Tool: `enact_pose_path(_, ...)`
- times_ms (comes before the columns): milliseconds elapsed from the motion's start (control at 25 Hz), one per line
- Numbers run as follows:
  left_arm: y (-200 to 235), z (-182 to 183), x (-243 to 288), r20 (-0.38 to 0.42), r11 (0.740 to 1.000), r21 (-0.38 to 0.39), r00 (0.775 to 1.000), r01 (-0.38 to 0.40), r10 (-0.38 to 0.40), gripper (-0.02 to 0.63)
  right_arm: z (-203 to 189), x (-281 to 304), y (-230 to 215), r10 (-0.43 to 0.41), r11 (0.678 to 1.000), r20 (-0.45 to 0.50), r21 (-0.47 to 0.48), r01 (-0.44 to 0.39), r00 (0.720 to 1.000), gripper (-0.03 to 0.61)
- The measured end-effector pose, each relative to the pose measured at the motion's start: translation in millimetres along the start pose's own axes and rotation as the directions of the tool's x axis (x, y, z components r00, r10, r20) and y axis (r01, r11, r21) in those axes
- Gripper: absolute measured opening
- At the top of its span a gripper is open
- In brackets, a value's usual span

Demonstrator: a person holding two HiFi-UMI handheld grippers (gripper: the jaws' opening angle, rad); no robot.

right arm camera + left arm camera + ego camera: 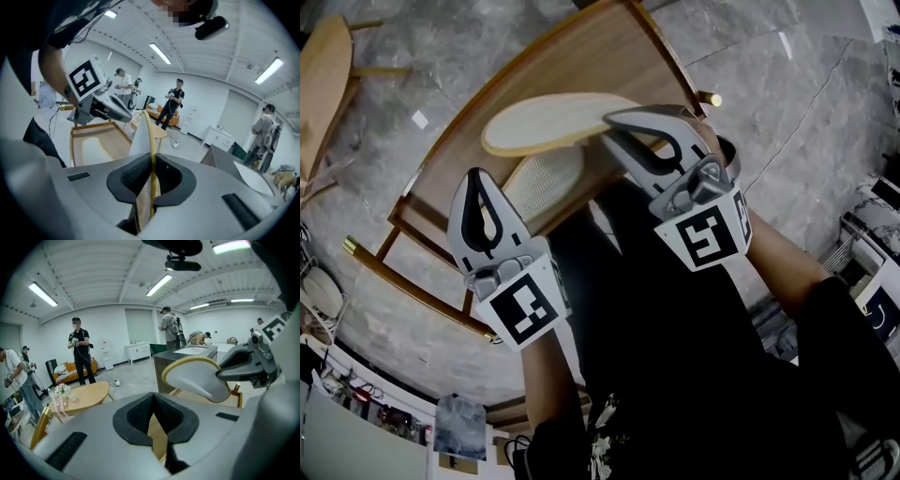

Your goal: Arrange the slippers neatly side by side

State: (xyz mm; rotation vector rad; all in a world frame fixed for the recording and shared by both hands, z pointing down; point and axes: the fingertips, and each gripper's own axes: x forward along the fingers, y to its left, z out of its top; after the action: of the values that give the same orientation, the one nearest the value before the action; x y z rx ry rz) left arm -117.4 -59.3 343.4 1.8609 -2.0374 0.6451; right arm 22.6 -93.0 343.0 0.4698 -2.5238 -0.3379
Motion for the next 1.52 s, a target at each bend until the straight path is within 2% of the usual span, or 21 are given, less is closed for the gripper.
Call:
enact_pose_path(120, -15, -4, 1, -0.012, 0.999, 0.010, 0.999, 0.036, -0.036, 0.003, 1, -4, -15, -0.013, 0.997, 0.010, 0.080, 0.012, 1.000, 0.025)
enact_pose_path(240, -27, -11, 1, -0.033, 0.998, 0.007, 0.997, 0.068, -0.068, 0.003, -8, -6, -24, 0.010, 0.984, -0.005, 0.177, -0.009, 1.000, 0.025)
enact_pose_path(360, -38, -14, 1, -0.045, 0.996, 0.007, 0.995, 0.094, -0.094, 0.003, -30, -10, -36, 0.020, 0.925, -0.060, 0.381, 0.005, 0.998, 0.025)
enact_pose_path(400, -41, -15, 2, -0.048, 0.995, 0.009, 0.994, 0.103, -0.103, 0.003, -35, -11, -40, 0.024, 0.911, -0.072, 0.413, 0.008, 0.997, 0.025)
enact_pose_path(640, -52, -21, 5, -0.076, 0.990, 0.010, 0.987, 0.141, -0.139, 0.003, -61, -7, -46, 0.079, 0.929, -0.140, 0.368, -0.022, 0.987, 0.025)
enact_pose_path(1160, -50, -32, 6, -0.108, 0.992, -0.014, 0.986, 0.128, -0.129, 0.003, -108, 9, -64, 0.013, 0.936, -0.242, 0.343, 0.073, 0.970, 0.026)
enact_pose_path(1360, -47, -38, 6, -0.125, 0.992, -0.018, 0.984, 0.127, -0.129, 0.003, -125, 14, -73, -0.024, 0.901, -0.281, 0.410, 0.142, 0.959, 0.026)
enact_pose_path(1520, -49, -40, 9, -0.125, 0.991, -0.032, 0.983, 0.132, -0.135, 0.003, -138, 13, -82, -0.053, 0.847, -0.307, 0.490, 0.205, 0.950, 0.026)
